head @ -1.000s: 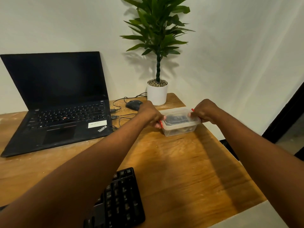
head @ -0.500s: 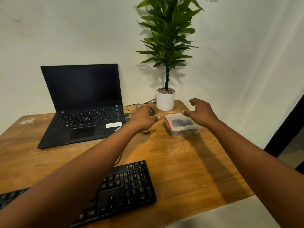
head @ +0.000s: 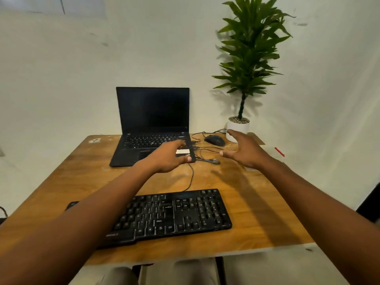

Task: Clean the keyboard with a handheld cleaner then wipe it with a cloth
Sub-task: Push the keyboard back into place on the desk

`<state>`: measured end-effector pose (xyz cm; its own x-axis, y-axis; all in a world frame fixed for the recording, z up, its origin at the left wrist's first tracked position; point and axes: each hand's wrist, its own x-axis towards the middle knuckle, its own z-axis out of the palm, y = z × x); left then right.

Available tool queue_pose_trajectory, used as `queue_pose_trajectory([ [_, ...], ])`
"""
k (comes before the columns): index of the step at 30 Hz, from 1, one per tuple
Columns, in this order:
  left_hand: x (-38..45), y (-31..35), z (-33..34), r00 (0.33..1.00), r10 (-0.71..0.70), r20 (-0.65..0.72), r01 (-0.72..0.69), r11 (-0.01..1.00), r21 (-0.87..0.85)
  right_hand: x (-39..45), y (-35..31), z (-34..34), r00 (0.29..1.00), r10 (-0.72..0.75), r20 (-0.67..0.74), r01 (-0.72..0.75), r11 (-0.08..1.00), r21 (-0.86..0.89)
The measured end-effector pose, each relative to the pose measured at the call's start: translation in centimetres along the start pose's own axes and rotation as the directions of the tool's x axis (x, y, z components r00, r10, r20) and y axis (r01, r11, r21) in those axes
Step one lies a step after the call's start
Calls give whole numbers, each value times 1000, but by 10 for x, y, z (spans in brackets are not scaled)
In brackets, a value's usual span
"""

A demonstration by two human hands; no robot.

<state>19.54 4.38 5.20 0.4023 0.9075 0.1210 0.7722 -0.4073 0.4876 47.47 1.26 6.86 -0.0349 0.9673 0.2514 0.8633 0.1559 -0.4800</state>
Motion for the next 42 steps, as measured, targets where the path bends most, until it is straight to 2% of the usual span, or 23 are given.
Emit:
queue_pose_trajectory([
  [6,-50,-45,-23,996,-83,-19,83,995,52,-12,-48,32,990,-96,102,99,995,-25],
  [11,-96,-74,-39,992,-124,-38,127,987,98,-34,-81,59,972,-151,179,146,988,46],
  [15,-135,-94,-51,990,-140,-22,142,985,101,-50,-89,76,957,-154,246,162,987,-11],
  [18,-163,-104,-59,987,-154,46,149,984,101,-63,-92,77,944,-167,285,175,984,-4],
  [22,-194,-129,-69,945,-240,220,222,970,103,-77,-90,74,916,-153,371,175,984,-27],
  [27,-213,-148,-71,887,-280,367,244,959,142,-89,-78,66,828,-95,552,168,982,-82],
  [32,-214,-162,-67,880,-265,394,212,962,174,-94,-70,67,763,-29,646,142,982,-124],
  [36,-213,-171,-64,894,-213,393,147,971,190,-95,-65,69,782,-55,621,169,977,-127],
  [42,-214,-166,-69,880,-225,419,169,971,167,-94,-58,68,771,-35,635,119,989,-89],
])
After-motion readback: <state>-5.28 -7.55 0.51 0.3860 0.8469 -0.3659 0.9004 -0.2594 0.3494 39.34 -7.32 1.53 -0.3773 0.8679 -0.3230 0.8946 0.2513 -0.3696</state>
